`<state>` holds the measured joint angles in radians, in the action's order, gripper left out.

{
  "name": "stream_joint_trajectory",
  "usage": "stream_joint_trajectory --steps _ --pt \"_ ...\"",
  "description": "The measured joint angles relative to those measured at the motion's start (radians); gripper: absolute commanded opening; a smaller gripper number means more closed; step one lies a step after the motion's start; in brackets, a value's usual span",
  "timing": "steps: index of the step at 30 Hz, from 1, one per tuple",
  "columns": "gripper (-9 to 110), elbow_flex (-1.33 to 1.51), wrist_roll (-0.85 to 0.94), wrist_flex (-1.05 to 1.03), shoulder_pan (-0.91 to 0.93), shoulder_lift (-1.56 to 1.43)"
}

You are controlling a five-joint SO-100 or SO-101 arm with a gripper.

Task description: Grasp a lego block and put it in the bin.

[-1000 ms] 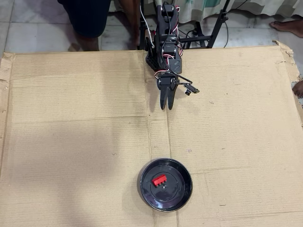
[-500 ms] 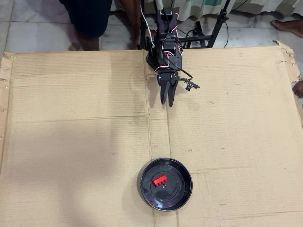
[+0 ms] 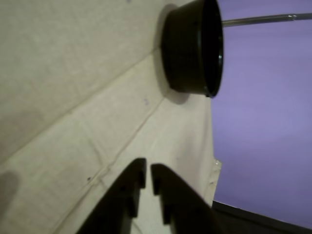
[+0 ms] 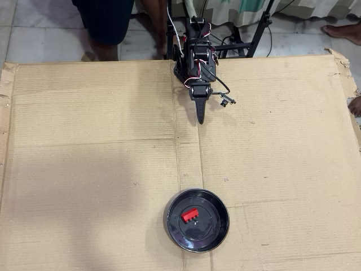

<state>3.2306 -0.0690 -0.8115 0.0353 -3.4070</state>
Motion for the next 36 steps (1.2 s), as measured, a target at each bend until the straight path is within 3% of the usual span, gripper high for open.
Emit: stream_joint_trajectory --steps 9,23,29,36 --pt "0 0.000 0.046 -0.140 0.000 -0.003" --pt "0 0.000 0.046 -0.147 0.000 -0.003" --pt "0 0.000 0.176 -0.153 0.000 -0.003" --pt "0 0.000 0.207 -0.153 0.000 -0.003"
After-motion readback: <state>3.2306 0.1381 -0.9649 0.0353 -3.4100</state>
